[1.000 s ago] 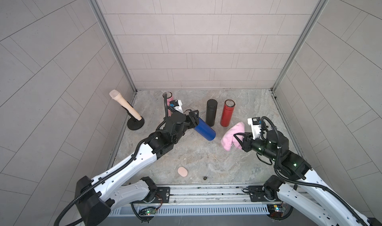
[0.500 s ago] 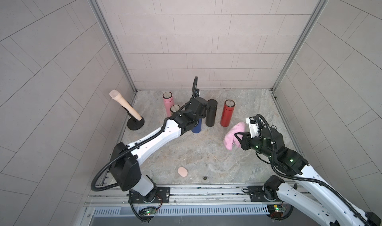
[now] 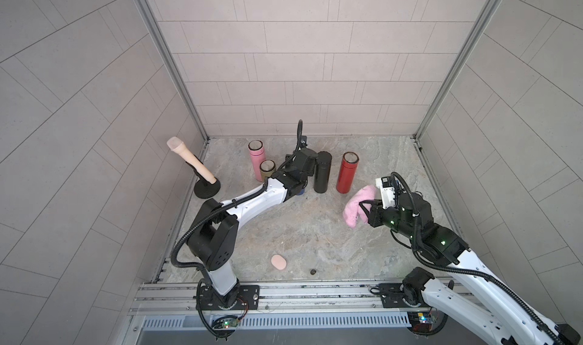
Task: Wipe the surface of the thermos
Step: Place the thermos at the center of the board.
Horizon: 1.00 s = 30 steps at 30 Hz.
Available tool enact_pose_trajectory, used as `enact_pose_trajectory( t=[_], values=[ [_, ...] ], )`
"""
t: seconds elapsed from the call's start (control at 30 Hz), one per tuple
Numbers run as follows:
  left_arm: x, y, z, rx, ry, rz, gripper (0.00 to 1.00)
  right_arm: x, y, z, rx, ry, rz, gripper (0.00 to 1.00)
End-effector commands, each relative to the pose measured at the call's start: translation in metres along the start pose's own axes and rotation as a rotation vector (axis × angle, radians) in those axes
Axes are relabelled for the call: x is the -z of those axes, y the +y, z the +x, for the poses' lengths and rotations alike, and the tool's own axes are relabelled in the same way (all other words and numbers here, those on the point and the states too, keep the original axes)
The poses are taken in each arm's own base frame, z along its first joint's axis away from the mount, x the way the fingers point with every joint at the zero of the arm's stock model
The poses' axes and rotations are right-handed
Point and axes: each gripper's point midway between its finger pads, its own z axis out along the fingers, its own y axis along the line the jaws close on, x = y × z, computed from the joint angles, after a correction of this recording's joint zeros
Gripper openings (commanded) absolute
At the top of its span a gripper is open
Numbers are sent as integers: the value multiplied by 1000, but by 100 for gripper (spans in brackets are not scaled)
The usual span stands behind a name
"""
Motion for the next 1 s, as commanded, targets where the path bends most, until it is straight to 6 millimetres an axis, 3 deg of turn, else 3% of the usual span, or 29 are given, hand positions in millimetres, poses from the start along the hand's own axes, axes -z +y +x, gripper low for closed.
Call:
enact_pose_trajectory(
  t=[0.0,0.1,0.2,0.4,0.53,0.73,0.83,0.97],
  values=[
    [-4,3,-18,69,-86,-19,1,-1,-2,-2,10,-7,2,0],
    [-8,2,-10,79,-83,-16,23,-2,-4,0,2,-1,4,0],
    [-10,4,-5,82,-75,-25,56,-2,-6,2,-4,1,7,0],
    [1,11,-12,78,-90,-40,99,1,-7,1,-18,-5,3,0],
    [19,25,-31,90,-107,-73,100,6,-3,-4,-23,-16,-11,0],
    [72,36,-77,144,-178,-61,100,14,-12,-4,-47,-7,48,0],
    [96,10,-101,147,-174,60,100,16,-25,4,-67,3,110,0],
    [100,-47,-108,85,-26,271,100,15,-51,21,-123,27,201,0]
  ],
)
